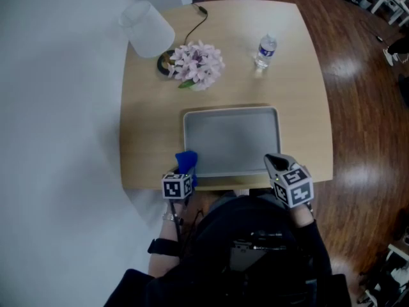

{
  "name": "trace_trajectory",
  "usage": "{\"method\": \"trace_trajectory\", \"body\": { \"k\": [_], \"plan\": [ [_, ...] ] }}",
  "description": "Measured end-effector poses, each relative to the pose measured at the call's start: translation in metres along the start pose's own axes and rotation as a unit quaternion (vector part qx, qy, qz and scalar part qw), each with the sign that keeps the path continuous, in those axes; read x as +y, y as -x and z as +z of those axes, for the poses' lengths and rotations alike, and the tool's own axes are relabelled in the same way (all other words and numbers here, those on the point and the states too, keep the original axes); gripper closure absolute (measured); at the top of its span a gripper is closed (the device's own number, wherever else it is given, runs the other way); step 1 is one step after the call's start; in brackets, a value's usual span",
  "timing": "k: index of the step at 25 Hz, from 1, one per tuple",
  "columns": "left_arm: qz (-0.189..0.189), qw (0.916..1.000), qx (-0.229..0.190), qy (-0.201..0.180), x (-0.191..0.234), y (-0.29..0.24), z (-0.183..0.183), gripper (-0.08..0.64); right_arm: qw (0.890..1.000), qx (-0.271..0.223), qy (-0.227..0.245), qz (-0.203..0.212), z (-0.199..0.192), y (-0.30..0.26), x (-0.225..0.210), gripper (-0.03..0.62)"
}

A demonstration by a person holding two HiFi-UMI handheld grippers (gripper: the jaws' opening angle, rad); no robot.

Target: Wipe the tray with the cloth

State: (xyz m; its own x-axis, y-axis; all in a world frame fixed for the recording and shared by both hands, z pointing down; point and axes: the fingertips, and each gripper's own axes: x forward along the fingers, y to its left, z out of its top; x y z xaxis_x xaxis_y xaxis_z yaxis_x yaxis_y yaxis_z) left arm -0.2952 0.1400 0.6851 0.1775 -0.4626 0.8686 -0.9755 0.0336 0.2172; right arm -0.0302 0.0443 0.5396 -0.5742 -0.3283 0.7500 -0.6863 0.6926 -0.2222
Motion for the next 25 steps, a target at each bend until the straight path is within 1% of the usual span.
{"method": "trace_trajectory", "body": {
  "k": [4,7,12,17,25],
  "plan": [
    [-0.010,0.9998,0.001,0.015,0.002,-0.004,0.006,0.434,1.000,0.003,-0.006,0.000,0.002,-0.004,-0.007,0.588],
    [-0.011,0.9997,-0.003,0.019,0.005,-0.007,0.012,0.434,1.000,0.007,-0.011,-0.002,0.003,-0.008,-0.014,0.588],
    [-0.005,0.9998,-0.013,0.017,0.014,-0.022,0.048,0.434,1.000,0.016,-0.011,0.000,0.006,-0.015,-0.019,0.588],
    [-0.012,0.9994,-0.026,0.021,0.025,-0.043,0.089,0.434,1.000,0.017,-0.013,-0.005,0.011,-0.020,-0.029,0.588],
    [-0.015,0.9996,-0.021,0.011,0.034,-0.059,0.129,0.433,1.000,0.020,-0.023,-0.003,0.019,-0.028,-0.038,0.588]
  ]
}}
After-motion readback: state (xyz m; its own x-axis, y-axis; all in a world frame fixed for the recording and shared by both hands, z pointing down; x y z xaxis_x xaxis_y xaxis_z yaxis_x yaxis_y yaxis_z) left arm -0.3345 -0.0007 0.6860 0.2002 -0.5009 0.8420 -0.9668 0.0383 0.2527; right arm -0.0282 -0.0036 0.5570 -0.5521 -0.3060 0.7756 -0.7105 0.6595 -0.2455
